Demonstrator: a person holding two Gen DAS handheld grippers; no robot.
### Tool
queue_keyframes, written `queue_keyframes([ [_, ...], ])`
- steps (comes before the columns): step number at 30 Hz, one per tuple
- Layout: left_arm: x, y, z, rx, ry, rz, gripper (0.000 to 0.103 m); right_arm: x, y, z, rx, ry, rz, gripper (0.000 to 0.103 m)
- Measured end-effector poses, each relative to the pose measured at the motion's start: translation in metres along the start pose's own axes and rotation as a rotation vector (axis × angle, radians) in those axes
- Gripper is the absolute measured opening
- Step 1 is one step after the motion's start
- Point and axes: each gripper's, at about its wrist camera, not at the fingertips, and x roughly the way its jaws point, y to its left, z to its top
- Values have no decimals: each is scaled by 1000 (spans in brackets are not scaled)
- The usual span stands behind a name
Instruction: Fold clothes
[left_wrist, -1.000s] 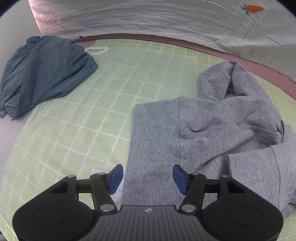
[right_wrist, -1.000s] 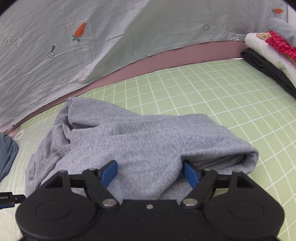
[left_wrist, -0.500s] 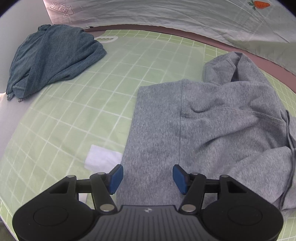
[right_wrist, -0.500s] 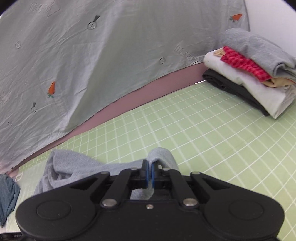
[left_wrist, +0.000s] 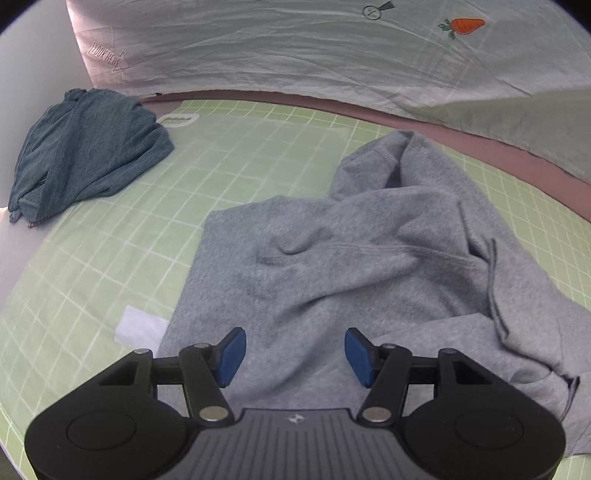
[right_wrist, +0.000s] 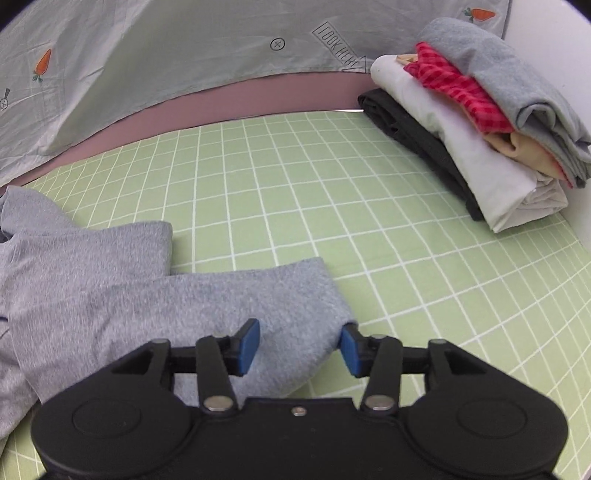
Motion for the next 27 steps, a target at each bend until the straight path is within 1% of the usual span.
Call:
queue_keyframes([
  [4,-8,-37,11,37,-40,-51,60,9,4,-7,9,20,15,55],
  [7,-10,-54,18,29,-45,-101,58,15,2,-8,21,28,23,56],
  [9,-10,-61,21,14,-41,-152,57,19,0,-9,28,33,29,56],
  [10,-11,-64,23,2,-37,-193,55,20,-1,-10,32,36,32,56],
  [12,-7,-66,26,-35,-5,-283,55,24,-2,-11,41,41,37,57],
  [14,3,-67,28,-75,49,-337,55,26,-3,-12,59,43,38,58],
  [16,14,-70,27,-75,98,-351,55,28,-3,-12,75,42,36,59],
  [18,17,-72,26,-61,108,-362,54,28,-3,-13,80,39,32,60],
  [19,18,-72,26,-59,106,-371,38,28,-3,-14,82,37,31,60],
  [20,18,-71,26,-62,106,-385,10,28,-3,-14,84,36,29,60],
  [21,19,-70,26,-65,106,-399,3,27,-3,-15,86,34,27,60],
  [24,16,-61,28,-93,82,-410,3,27,-3,-16,93,33,23,61],
  [26,11,-47,32,-128,54,-403,3,27,-3,-15,90,38,16,61],
  [27,8,-39,34,-142,33,-385,3,26,-2,-15,90,41,11,61],
])
